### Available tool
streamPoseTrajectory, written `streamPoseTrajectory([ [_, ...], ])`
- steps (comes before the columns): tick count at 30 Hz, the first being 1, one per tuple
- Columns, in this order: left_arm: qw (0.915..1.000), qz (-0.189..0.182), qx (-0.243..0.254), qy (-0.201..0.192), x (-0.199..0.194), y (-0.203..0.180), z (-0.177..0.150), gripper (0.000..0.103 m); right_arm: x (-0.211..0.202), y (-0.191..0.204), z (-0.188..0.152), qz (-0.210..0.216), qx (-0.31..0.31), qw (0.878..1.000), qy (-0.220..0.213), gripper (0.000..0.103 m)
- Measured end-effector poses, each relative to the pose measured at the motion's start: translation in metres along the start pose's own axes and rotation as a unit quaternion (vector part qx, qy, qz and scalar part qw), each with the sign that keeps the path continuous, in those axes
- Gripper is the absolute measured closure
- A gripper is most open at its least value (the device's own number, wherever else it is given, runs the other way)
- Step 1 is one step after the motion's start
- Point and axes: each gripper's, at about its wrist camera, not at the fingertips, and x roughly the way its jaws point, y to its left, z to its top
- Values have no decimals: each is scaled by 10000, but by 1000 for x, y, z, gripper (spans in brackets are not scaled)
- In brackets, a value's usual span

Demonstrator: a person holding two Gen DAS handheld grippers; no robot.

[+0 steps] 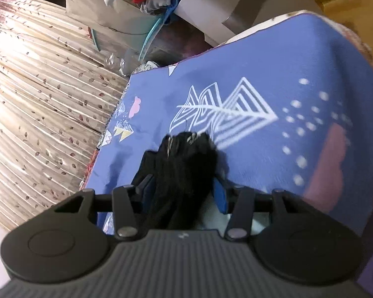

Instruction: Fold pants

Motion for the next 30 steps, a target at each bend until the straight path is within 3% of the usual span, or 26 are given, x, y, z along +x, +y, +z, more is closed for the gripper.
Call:
streamPoseTrajectory([
  [4, 9999, 22, -127, -73, 2, 5, 0, 85, -2, 6, 7, -86, -367, 9993, 12, 51],
  [6, 9995, -23, -319, -37, 1, 12, 0, 90, 6, 15, 7, -205, -642, 9975, 193, 74],
  [8, 9990, -70, -437, -46, -2, 17, 1, 92, 4, 23, 6, -223, -704, 9970, 218, 81],
  [11, 9985, -111, -491, -191, -16, 23, -2, 91, -9, 52, 1, 107, -1077, 9940, 165, 82],
  [14, 9970, -274, -596, -404, -25, 30, 9, 91, -19, 101, -17, 524, -1772, 9820, 384, 82],
  [17, 9942, -508, -726, -615, -42, 42, 8, 91, -23, 152, -57, 1017, -2690, 9536, 892, 82],
  [20, 9922, -642, -718, -793, -63, 54, 5, 91, -17, 186, -115, 1292, -3616, 9097, 1584, 82],
  [25, 9916, -657, -744, -834, -73, 76, -14, 91, 11, 198, -213, 901, -4712, 8381, 2597, 81],
  [27, 9907, -702, -836, -816, -81, 87, -20, 91, 25, 189, -242, 578, -4965, 8114, 3028, 73],
  [28, 9899, -737, -877, -830, -86, 94, -22, 91, 24, 189, -249, 575, -5106, 8060, 2937, 68],
  [29, 9892, -768, -893, -874, -88, 96, -24, 89, 17, 192, -253, 665, -5254, 7966, 2915, 49],
  [30, 9881, -794, -897, -961, -94, 102, -27, 88, 15, 198, -257, 752, -5357, 7817, 3104, 37],
])
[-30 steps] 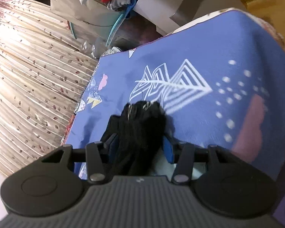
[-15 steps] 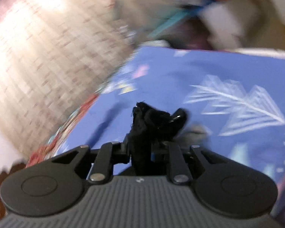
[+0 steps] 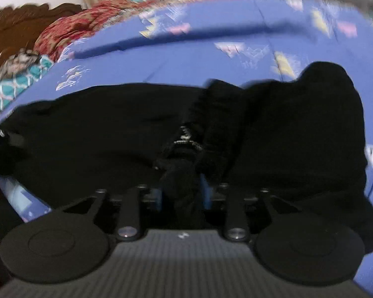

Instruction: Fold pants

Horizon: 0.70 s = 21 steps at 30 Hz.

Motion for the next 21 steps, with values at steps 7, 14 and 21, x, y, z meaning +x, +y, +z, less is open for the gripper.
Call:
streamPoseTrajectory([
  [7, 9886, -27, -524, -1414, -91, 64, 3, 58, -48, 20, 27, 458, -428, 9970, -462, 26],
  [14, 9702, 275, -1688, -1716, -106, 131, 0, 31, -5, -12, 38, 25, 1225, 9924, -92, 76],
  [21, 9655, -80, -2237, -1331, -63, 154, -1, 10, -1, 12, 59, 7, 1433, 9897, -6, 91],
])
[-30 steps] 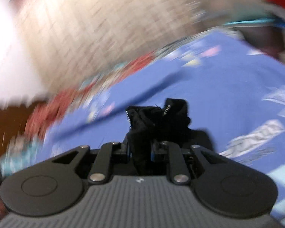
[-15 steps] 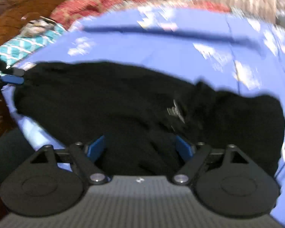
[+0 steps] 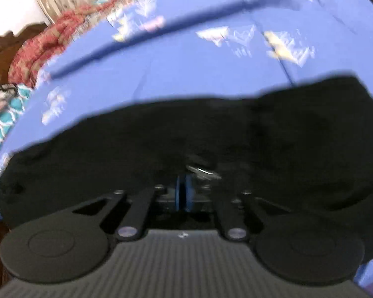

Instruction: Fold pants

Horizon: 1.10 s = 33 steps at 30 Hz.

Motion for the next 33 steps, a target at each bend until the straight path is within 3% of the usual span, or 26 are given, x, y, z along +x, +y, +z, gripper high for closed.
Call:
streamPoseTrajectory([
  [2, 10000, 24, -54, 35, 7, 8, 1, 9, -3, 26, 1, 388, -315, 9988, -7, 91],
  [4, 9998, -52, -151, 82, 16, 12, 2, 13, 12, 56, -4, 792, -461, 9952, 336, 91],
  [6, 9998, -129, -119, 42, 19, 9, 1, 25, 38, 82, -12, 1166, -483, 9894, 712, 91],
  [8, 9999, -56, 155, -43, 21, -1, -2, 52, 69, 97, -12, 1449, -359, 9832, 1049, 91],
  [11, 9989, -124, 437, -71, 18, -11, -5, 71, 105, 113, -25, 1850, 117, 9696, 1596, 91],
  [12, 9984, -161, 526, -98, 13, -13, -6, 73, 118, 116, -33, 1924, 246, 9639, 1822, 91],
  [14, 9970, -216, 731, -159, 7, -22, -10, 75, 123, 119, -40, 1983, 368, 9620, 1842, 101],
  [18, 9864, -355, 1572, -309, 1, -64, -26, 76, 111, 104, -31, 2154, 865, 9511, 2039, 102],
  [21, 9643, -545, 2580, -243, 8, -110, -51, 76, 96, 97, -29, 2219, 1141, 9485, 1952, 99],
  [22, 9527, -589, 2974, -186, 13, -126, -63, 76, 89, 91, -27, 2196, 1209, 9512, 1798, 94],
  [26, 9061, -657, 4178, 124, 40, -171, -109, 75, 40, 61, -8, 1729, 1233, 9743, 748, 94],
  [29, 8762, -614, 4735, 652, 71, -187, -144, 72, 0, 36, -1, 1224, 1173, 9855, 61, 94],
  [31, 8576, -538, 5006, 1053, 93, -189, -166, 63, -18, 23, -4, 979, 1249, 9871, -192, 93],
  [33, 8465, -514, 5113, 1394, 107, -185, -182, 57, -26, 13, -9, 910, 1408, 9855, -274, 84],
])
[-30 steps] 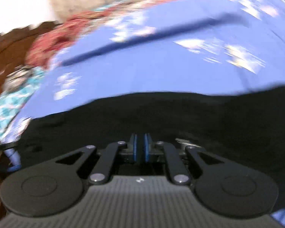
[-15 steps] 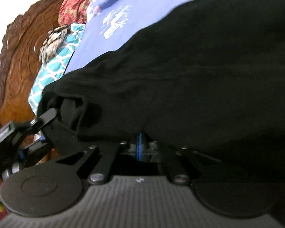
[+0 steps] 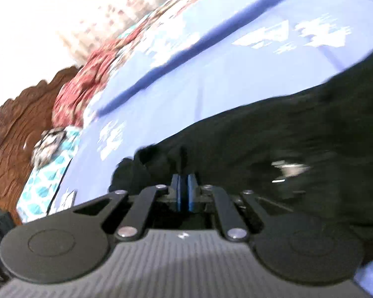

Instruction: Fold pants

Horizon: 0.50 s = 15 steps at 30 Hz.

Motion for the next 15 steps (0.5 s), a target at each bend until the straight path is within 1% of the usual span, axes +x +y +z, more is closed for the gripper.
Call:
streamPoseTrajectory([
  [1, 9999, 50, 88, 43, 3, -4, -3, 50, -1, -4, -1, 20, 104, 9999, -7, 71],
  [2, 9997, 83, 217, 25, 0, -9, -5, 45, -1, -5, -3, 54, 198, 9998, -8, 53],
  [4, 9994, 21, 335, 7, -12, -13, -7, 42, -1, -7, -5, 203, 313, 9993, 8, 42],
  [5, 9995, -60, 306, -24, -20, -11, -6, 42, 4, -2, -7, 274, 276, 9992, 56, 40],
  [6, 9995, -176, 242, -79, -29, -9, -4, 42, 9, 5, -8, 336, 170, 9992, 119, 38],
  [8, 9988, -405, 4, -275, -51, 3, -2, 38, 24, 14, -8, 426, -89, 9985, 323, 29],
  [10, 9974, -389, -329, -500, -71, 18, -2, 35, 34, 18, -11, 448, -283, 9973, 516, 29],
  [11, 9965, -318, -514, -584, -78, 26, -3, 35, 42, 22, -15, 236, -417, 9970, 605, 41],
  [12, 9950, -235, -730, -648, -84, 36, -4, 35, 46, 21, -17, 25, -546, 9962, 682, 56],
  [13, 9927, -165, -969, -700, -90, 46, -3, 37, 49, 22, -19, -65, -617, 9954, 730, 68],
  [15, 9864, -95, -1411, -834, -97, 63, -3, 38, 36, 24, -19, 30, -572, 9970, 518, 76],
])
